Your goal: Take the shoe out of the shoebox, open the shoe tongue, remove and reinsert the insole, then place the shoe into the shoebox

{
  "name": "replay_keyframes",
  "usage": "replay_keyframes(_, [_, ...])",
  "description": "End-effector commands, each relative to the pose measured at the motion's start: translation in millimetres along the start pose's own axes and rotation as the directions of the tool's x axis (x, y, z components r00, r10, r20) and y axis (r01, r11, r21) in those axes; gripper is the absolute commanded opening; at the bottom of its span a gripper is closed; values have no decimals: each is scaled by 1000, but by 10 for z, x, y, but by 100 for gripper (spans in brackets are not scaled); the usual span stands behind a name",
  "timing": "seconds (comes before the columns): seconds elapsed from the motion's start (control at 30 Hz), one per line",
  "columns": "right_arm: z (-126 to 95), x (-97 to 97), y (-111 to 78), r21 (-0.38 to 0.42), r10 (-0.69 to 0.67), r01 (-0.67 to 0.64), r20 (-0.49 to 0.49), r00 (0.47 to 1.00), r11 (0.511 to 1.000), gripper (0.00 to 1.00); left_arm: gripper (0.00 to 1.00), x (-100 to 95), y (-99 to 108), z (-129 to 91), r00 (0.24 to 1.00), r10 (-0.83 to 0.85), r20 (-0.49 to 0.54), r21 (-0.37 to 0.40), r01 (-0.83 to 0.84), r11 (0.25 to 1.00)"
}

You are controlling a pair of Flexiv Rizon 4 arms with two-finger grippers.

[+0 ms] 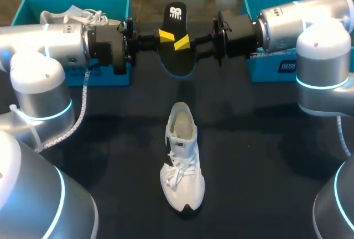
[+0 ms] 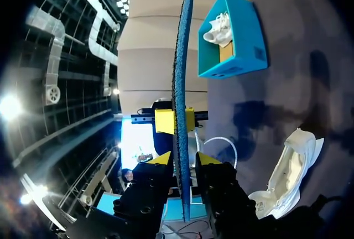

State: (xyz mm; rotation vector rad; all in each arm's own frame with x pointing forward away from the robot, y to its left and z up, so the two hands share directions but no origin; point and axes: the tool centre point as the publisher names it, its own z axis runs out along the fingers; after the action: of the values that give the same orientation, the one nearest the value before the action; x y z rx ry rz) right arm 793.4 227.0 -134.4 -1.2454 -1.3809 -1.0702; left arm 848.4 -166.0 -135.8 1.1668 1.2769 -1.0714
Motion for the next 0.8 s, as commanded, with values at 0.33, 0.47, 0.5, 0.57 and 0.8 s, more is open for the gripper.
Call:
replay_keyframes(0.33, [16,-9,13,-16,3,-3,6,1000,1000,0,0,13,-15,1,1000,4,-3,-15,-5,1000])
replay_keyframes(0.47, [-4,-13,10,-25,-2,2,7,1000,1000,0,100,3,-27,-30,1000,-10,-15,-26,10,1000])
replay_keyframes(0.5, [-12,-18,7,-27,-3,3,6,1000,1000,0,100,-3,-34,-49,1000,-15,-17,-24,15,1000])
replay_keyframes(0.57, [-40,-38,0,-35,-12,12,7,1000,999,0,100,-8,-50,-122,999,-22,-40,-24,21,999])
replay_keyframes(0.8, [-138,-133,-8,-36,-96,96,5,995,995,0,100,-32,-45,-380,962,-213,-169,27,220,975])
